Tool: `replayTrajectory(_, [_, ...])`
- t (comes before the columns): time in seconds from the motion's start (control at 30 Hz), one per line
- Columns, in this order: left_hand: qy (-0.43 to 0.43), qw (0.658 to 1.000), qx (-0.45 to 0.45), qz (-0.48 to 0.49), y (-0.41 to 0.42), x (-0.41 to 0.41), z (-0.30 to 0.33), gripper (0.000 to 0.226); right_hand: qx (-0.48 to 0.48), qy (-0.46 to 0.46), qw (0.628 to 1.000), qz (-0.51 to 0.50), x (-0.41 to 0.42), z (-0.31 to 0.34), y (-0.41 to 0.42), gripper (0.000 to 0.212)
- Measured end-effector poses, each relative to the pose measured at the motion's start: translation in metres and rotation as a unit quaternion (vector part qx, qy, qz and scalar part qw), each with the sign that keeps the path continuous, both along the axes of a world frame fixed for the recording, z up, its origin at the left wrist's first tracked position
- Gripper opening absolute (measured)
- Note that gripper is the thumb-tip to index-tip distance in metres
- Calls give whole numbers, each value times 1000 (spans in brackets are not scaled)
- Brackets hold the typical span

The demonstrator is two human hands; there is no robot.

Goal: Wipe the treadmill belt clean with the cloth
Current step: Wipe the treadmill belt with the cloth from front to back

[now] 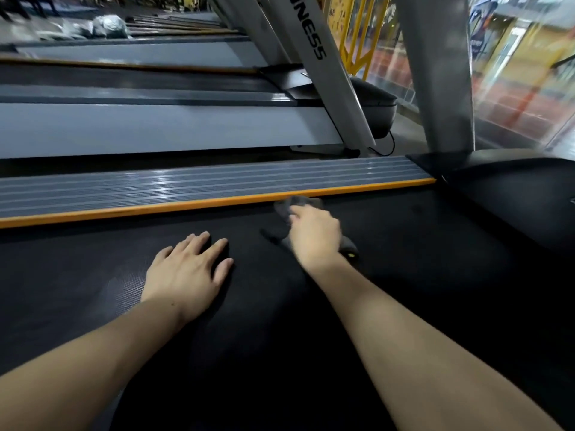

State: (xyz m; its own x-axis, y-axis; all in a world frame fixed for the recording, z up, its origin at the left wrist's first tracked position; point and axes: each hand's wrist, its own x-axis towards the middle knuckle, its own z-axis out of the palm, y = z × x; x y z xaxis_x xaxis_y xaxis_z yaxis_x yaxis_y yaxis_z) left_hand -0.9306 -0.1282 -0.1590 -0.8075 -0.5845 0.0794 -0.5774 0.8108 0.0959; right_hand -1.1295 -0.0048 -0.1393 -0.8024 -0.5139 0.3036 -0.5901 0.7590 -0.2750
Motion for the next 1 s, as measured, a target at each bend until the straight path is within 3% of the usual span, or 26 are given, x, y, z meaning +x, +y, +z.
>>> replayTrajectory(0.1, [24, 1000, -3, 0, 2, 5, 1, 56, 18, -16, 990, 140, 20, 1, -12, 27])
replayTrajectory(0.17, [20, 1000, 1, 2, 5, 4, 3, 56, 35, -10, 988, 152, -1, 7, 9, 28])
replayTrajectory(0.3, [1, 1000, 6, -1, 5, 1, 4, 59, 12, -27, 997, -75, -78, 14, 74, 27])
replayTrajectory(0.43, [-4, 999, 42, -7, 2, -1, 11, 54, -3, -27, 994, -104, -59, 4, 51, 28])
replayTrajectory(0.53, [-27, 997, 72, -16, -1, 4, 22, 55, 18, -7, 1000, -11, -10, 1, 0, 26])
replayTrajectory(0.6, [-28, 999, 25, -13, 0, 12, 30, 54, 47, -2, 994, 94, 29, 2, -26, 23])
replayTrajectory(0.63, [-33, 999, 8, -8, 1, 18, 34, 58, 51, -3, 988, 147, 41, 2, -31, 23])
replayTrajectory(0.7, [-76, 995, 56, -1, 3, 25, 42, 78, 39, -3, 977, 208, 39, 6, -24, 25])
replayTrajectory(0.77, [-139, 981, 137, 3, 4, 28, 49, 106, 43, -1, 984, 170, 11, 7, 1, 27])
replayTrajectory(0.83, [-172, 971, 167, -1, 8, 30, 54, 120, 13, -19, 998, 50, -28, 8, 36, 28])
replayTrajectory(0.9, [-165, 973, 160, -3, 13, 31, 51, 118, -32, -40, 997, -53, -46, 5, 60, 28])
replayTrajectory(1.0, [-155, 977, 146, 2, 17, 31, 47, 113, -45, -25, 994, -96, -26, 3, 41, 27])
